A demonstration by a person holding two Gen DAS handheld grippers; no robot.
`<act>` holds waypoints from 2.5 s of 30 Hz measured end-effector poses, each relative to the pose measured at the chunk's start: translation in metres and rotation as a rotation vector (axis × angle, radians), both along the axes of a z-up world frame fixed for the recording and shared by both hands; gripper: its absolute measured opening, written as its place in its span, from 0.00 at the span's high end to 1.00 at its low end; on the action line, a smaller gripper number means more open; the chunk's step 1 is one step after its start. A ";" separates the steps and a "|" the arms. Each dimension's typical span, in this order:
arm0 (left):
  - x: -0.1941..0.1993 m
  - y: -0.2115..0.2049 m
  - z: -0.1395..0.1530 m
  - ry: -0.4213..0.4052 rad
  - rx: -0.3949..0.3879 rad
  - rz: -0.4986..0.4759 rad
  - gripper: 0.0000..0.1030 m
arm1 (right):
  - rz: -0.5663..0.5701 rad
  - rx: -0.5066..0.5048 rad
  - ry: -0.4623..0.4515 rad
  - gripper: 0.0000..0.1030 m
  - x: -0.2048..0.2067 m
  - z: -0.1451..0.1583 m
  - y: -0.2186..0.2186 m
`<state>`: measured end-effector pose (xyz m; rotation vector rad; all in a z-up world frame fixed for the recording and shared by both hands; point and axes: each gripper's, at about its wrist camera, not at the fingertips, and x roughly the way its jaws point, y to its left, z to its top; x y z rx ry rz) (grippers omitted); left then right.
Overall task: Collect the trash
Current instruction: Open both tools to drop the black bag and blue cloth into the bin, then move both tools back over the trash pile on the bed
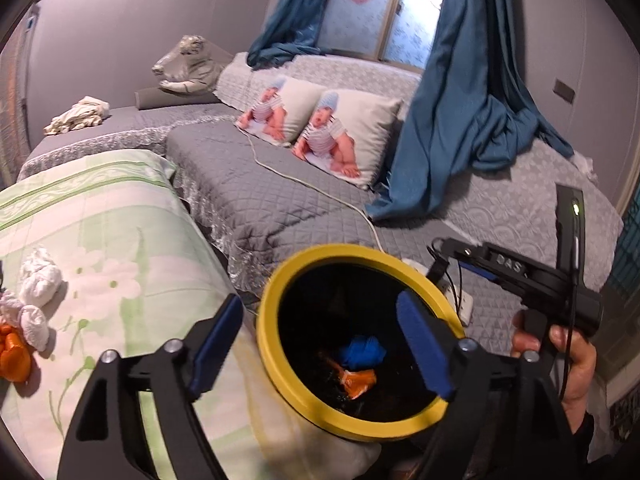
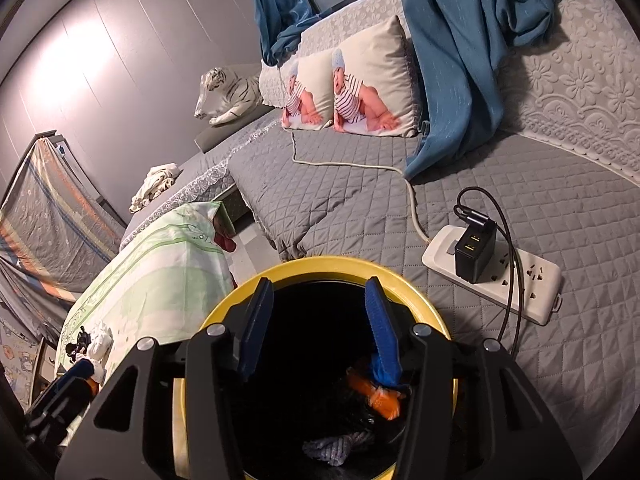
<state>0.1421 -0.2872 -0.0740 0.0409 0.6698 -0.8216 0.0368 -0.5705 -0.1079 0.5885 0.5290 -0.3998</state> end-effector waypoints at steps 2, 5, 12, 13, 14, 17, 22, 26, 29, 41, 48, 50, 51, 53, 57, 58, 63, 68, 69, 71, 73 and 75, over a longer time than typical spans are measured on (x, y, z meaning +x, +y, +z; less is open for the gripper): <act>0.002 0.008 0.006 -0.006 -0.014 0.019 0.25 | 0.004 -0.007 -0.010 0.56 -0.001 0.005 0.003; 0.004 0.020 0.015 -0.020 -0.035 0.049 0.25 | 0.015 -0.023 -0.023 0.56 -0.002 0.014 0.010; 0.011 0.061 0.037 -0.077 -0.064 0.153 0.18 | 0.075 -0.064 -0.072 0.49 0.005 0.038 0.037; 0.012 0.069 0.039 -0.084 -0.066 0.169 0.17 | 0.087 -0.069 -0.080 0.48 0.006 0.042 0.041; 0.013 0.075 0.042 -0.091 -0.066 0.186 0.16 | 0.098 -0.075 -0.088 0.46 0.007 0.045 0.046; 0.015 0.097 0.048 -0.105 -0.071 0.238 0.13 | 0.134 -0.088 -0.110 0.43 0.013 0.055 0.062; 0.019 0.139 0.054 -0.143 -0.065 0.340 0.09 | 0.220 -0.111 -0.148 0.37 0.026 0.072 0.095; 0.023 0.173 0.058 -0.155 -0.057 0.423 0.09 | 0.286 -0.133 -0.160 0.34 0.041 0.083 0.123; 0.026 0.202 0.061 -0.157 -0.059 0.487 0.09 | 0.336 -0.141 -0.170 0.32 0.053 0.088 0.146; 0.040 0.294 0.052 -0.167 -0.014 0.718 0.09 | 0.553 -0.162 -0.128 0.31 0.106 0.080 0.245; 0.046 0.333 0.035 -0.125 -0.008 0.829 0.09 | 0.689 -0.171 -0.081 0.31 0.131 0.062 0.296; 0.049 0.344 0.028 -0.106 -0.007 0.859 0.09 | 0.726 -0.173 -0.058 0.31 0.136 0.053 0.311; 0.051 0.348 0.025 -0.097 -0.007 0.872 0.09 | 0.746 -0.177 -0.045 0.31 0.140 0.049 0.321; 0.055 0.360 0.017 -0.066 -0.010 0.909 0.09 | 0.778 -0.183 -0.029 0.32 0.143 0.043 0.335; 0.064 0.375 0.002 -0.004 -0.021 0.958 0.09 | 0.837 -0.195 -0.001 0.32 0.152 0.032 0.357; 0.067 0.380 -0.002 0.014 -0.025 0.968 0.09 | 0.852 -0.198 0.010 0.32 0.155 0.029 0.363; 0.080 0.391 -0.017 0.075 -0.033 0.994 0.09 | 0.913 -0.217 0.057 0.32 0.167 0.015 0.389; 0.089 0.392 -0.026 0.107 -0.025 1.003 0.09 | 0.942 -0.230 0.090 0.33 0.177 0.005 0.402; 0.090 0.392 -0.027 0.114 -0.024 1.000 0.09 | 0.944 -0.232 0.094 0.33 0.179 0.004 0.404; 0.094 0.392 -0.030 0.129 -0.024 0.998 0.09 | 0.949 -0.233 0.103 0.33 0.182 0.000 0.406; 0.096 0.392 -0.032 0.135 -0.019 1.000 0.09 | 0.955 -0.234 0.113 0.33 0.186 -0.002 0.409; 0.098 0.392 -0.034 0.139 -0.010 1.011 0.09 | 0.957 -0.234 0.120 0.33 0.189 -0.004 0.410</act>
